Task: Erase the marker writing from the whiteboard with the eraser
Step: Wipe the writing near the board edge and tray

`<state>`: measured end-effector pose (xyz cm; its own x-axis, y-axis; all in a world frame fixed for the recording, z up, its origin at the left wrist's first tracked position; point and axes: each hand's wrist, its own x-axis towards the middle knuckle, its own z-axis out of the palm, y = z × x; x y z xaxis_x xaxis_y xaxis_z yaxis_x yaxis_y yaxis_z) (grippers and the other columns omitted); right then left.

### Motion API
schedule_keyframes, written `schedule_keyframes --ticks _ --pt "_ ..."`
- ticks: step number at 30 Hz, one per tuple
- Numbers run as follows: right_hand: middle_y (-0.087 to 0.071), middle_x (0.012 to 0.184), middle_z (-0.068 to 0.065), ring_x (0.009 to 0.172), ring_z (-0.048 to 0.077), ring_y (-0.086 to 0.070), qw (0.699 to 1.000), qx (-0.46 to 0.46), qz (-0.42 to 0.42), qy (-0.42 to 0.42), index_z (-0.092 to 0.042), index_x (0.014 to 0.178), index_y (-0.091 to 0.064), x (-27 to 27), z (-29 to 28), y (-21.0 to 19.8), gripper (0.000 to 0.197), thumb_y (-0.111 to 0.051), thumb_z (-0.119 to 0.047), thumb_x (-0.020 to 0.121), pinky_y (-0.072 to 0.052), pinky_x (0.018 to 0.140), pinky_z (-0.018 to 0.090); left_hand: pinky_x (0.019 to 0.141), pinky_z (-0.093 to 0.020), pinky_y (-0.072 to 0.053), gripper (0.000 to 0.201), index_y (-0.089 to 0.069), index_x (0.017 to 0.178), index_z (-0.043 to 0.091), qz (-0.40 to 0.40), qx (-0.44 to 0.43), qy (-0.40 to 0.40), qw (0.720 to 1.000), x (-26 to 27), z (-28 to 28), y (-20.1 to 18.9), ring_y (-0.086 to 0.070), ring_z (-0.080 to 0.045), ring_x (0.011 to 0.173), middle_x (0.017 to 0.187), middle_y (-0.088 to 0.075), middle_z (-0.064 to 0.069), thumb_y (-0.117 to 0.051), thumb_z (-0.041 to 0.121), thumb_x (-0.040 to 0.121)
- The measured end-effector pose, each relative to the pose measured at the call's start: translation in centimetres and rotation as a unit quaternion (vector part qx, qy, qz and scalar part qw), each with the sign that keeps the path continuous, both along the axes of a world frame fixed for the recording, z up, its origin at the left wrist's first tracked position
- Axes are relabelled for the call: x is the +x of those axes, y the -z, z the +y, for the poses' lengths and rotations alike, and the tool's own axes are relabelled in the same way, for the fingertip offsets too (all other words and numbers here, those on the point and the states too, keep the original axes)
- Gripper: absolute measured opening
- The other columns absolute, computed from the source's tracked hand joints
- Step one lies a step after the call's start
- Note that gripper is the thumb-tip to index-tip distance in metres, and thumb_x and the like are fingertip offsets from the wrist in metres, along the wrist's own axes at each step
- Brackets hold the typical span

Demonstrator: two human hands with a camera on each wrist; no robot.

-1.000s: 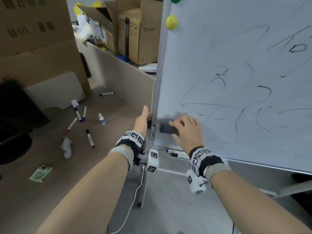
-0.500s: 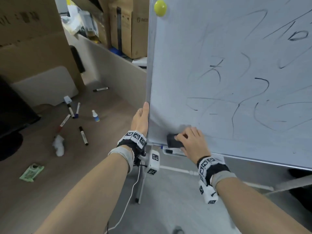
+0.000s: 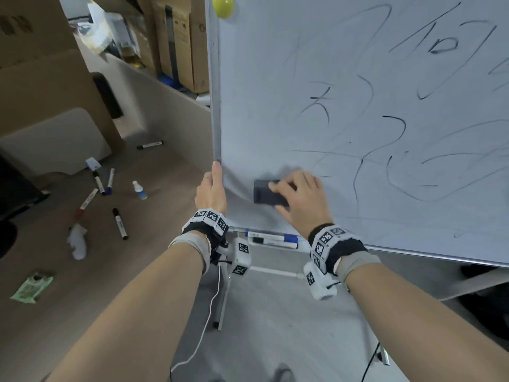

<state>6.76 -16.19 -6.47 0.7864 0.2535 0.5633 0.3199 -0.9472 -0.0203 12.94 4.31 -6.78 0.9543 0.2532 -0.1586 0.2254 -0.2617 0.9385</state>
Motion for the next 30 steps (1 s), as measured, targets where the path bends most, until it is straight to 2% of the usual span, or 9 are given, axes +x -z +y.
schedule_keyframes --ticks 4,9,12,14,18,21,23,26,30 --pt "-0.057 0.101 0.004 0.092 0.029 -0.05 0.999 -0.047 0.024 0.002 -0.023 0.115 -0.063 -1.9 -2.1 1.4 0.062 -0.094 -0.023 0.061 -0.035 0.08 0.039 0.102 -0.041 -0.035 0.06 -0.061 0.112 0.022 -0.004 0.049 -0.019 0.999 -0.1 -0.5 -0.1 -0.053 -0.033 0.118 0.122 -0.064 -0.012 -0.019 0.062 0.098" --pt "-0.06 0.111 0.007 0.099 0.028 -0.045 0.988 0.044 -0.143 0.042 -0.021 0.123 -0.063 1.4 -3.1 -9.2 0.054 -0.083 -0.028 0.074 -0.038 0.082 0.041 0.108 -0.045 -0.031 0.07 -0.062 0.125 0.008 0.008 0.16 -0.056 0.985 0.0 -1.6 -0.2 -0.046 -0.033 0.13 0.13 -0.062 -0.019 -0.013 0.052 0.103" --pt "-0.058 0.11 0.007 0.098 0.028 -0.047 0.977 0.078 -0.197 0.031 -0.021 0.122 -0.066 2.7 -3.7 -12.6 0.049 -0.079 -0.029 0.076 -0.041 0.081 0.041 0.115 -0.046 -0.026 0.071 -0.061 0.129 0.007 0.016 0.161 -0.088 0.983 -0.1 -1.9 -0.4 -0.04 -0.031 0.138 0.137 -0.057 -0.021 -0.013 0.051 0.103" --pt "-0.058 0.106 0.007 0.095 0.028 -0.047 0.982 0.067 -0.177 0.0 -0.021 0.12 -0.066 2.9 -3.8 -11.2 0.05 -0.082 -0.026 0.074 -0.041 0.08 0.042 0.116 -0.046 -0.026 0.07 -0.057 0.134 0.009 0.022 0.143 -0.085 0.986 -0.1 -2.3 -0.4 -0.039 -0.033 0.139 0.142 -0.053 -0.02 -0.012 0.053 0.103" --pt "-0.058 0.101 0.006 0.092 0.029 -0.048 0.994 -0.066 -0.036 -0.083 -0.024 0.115 -0.065 1.0 -4.1 -2.5 0.056 -0.089 -0.025 0.064 -0.036 0.082 0.042 0.114 -0.045 -0.026 0.063 -0.047 0.143 0.014 0.034 0.136 -0.07 0.988 0.0 -2.1 0.6 -0.039 -0.036 0.137 0.148 -0.046 -0.019 -0.013 0.049 0.104" --pt "-0.058 0.099 0.005 0.091 0.029 -0.05 0.992 -0.092 0.007 -0.089 -0.025 0.113 -0.065 -1.0 -5.2 0.5 0.06 -0.092 -0.025 0.06 -0.038 0.082 0.042 0.114 -0.045 -0.027 0.066 -0.05 0.14 0.011 0.042 0.129 -0.085 0.987 0.2 -2.1 1.1 -0.041 -0.036 0.136 0.148 -0.046 -0.018 -0.013 0.05 0.103" --pt "-0.059 0.1 0.006 0.091 0.03 -0.051 0.993 -0.084 -0.028 -0.077 -0.023 0.116 -0.064 -0.9 -6.2 -1.1 0.06 -0.091 -0.027 0.063 -0.037 0.081 0.042 0.113 -0.047 -0.031 0.069 -0.056 0.134 0.01 0.039 0.131 -0.096 0.986 0.4 -2.3 1.3 -0.046 -0.038 0.132 0.144 -0.05 -0.019 -0.013 0.053 0.101" --pt "-0.059 0.107 0.009 0.095 0.031 -0.05 0.993 0.0 -0.112 0.02 -0.021 0.123 -0.061 0.2 -7.9 -6.4 0.053 -0.082 -0.032 0.076 -0.037 0.081 0.043 0.108 -0.048 -0.037 0.071 -0.061 0.129 0.008 0.012 0.144 -0.113 0.983 0.7 -2.7 1.6 -0.051 -0.039 0.126 0.14 -0.054 -0.019 -0.013 0.052 0.101" --pt "-0.054 0.11 0.011 0.096 0.033 -0.048 0.985 0.041 -0.16 0.055 -0.019 0.126 -0.059 0.3 -8.7 -8.6 0.049 -0.075 -0.031 0.081 -0.04 0.083 0.045 0.113 -0.046 -0.032 0.064 -0.06 0.133 0.008 0.003 0.145 -0.154 0.977 0.4 -2.9 1.7 -0.047 -0.034 0.132 0.148 -0.048 -0.012 -0.018 0.047 0.104"
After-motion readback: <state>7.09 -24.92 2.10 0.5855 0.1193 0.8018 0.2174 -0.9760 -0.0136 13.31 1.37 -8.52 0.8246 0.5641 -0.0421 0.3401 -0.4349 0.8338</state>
